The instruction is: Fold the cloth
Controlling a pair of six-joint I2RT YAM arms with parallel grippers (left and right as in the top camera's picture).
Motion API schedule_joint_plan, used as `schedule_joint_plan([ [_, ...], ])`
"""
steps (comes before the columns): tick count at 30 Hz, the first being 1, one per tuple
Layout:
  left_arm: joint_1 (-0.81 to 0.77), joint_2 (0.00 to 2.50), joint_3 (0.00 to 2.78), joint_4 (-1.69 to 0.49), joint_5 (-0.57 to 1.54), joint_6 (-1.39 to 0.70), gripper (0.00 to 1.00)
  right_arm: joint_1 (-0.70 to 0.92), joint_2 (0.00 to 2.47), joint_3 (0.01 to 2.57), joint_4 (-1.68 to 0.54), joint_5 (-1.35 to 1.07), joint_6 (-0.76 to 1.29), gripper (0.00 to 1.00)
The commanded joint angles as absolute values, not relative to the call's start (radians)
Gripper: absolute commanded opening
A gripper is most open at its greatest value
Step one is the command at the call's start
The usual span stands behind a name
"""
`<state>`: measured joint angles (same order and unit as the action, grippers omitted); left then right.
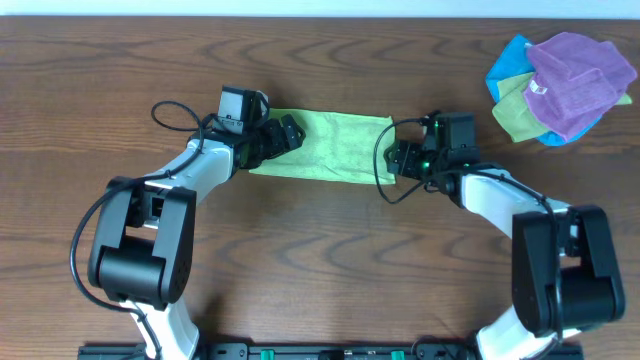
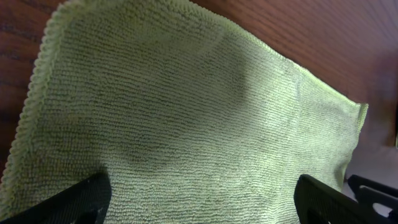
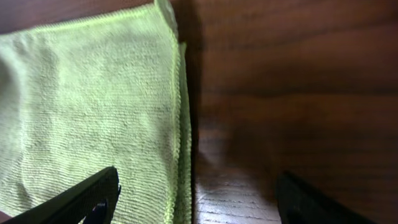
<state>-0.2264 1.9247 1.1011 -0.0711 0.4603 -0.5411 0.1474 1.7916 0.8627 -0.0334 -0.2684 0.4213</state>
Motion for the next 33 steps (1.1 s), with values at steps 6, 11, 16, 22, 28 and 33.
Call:
schedule_joint_plan([
  [6, -0.23, 1.942, 1.122, -0.075, 0.465, -0.52, 0.95, 0.191, 1.822, 0.857, -0.017, -0.302, 0.479, 0.79],
  [11, -0.23, 1.942, 1.122, -0.075, 0.465, -0.52, 0.95, 0.248, 1.843, 0.857, 0.009, -0.29, 0.486, 0.78],
  [16, -0.23, 1.942, 1.122, -0.075, 0.469, -0.52, 0.95, 0.259, 1.852, 0.857, 0.012, -0.273, 0.493, 0.49],
  [22, -0.23, 1.941, 1.122, -0.075, 0.469, -0.52, 0.95, 0.256, 1.852, 0.857, 0.015, -0.25, 0.493, 0.11],
  [28, -0.228, 1.941, 1.122, -0.076, 0.518, -0.52, 0.95, 0.256, 1.851, 0.879, 0.033, -0.244, 0.493, 0.01],
  [33, -0.228, 1.941, 1.122, -0.079, 0.522, -0.52, 0.95, 0.265, 1.851, 0.967, -0.02, -0.289, 0.484, 0.02],
])
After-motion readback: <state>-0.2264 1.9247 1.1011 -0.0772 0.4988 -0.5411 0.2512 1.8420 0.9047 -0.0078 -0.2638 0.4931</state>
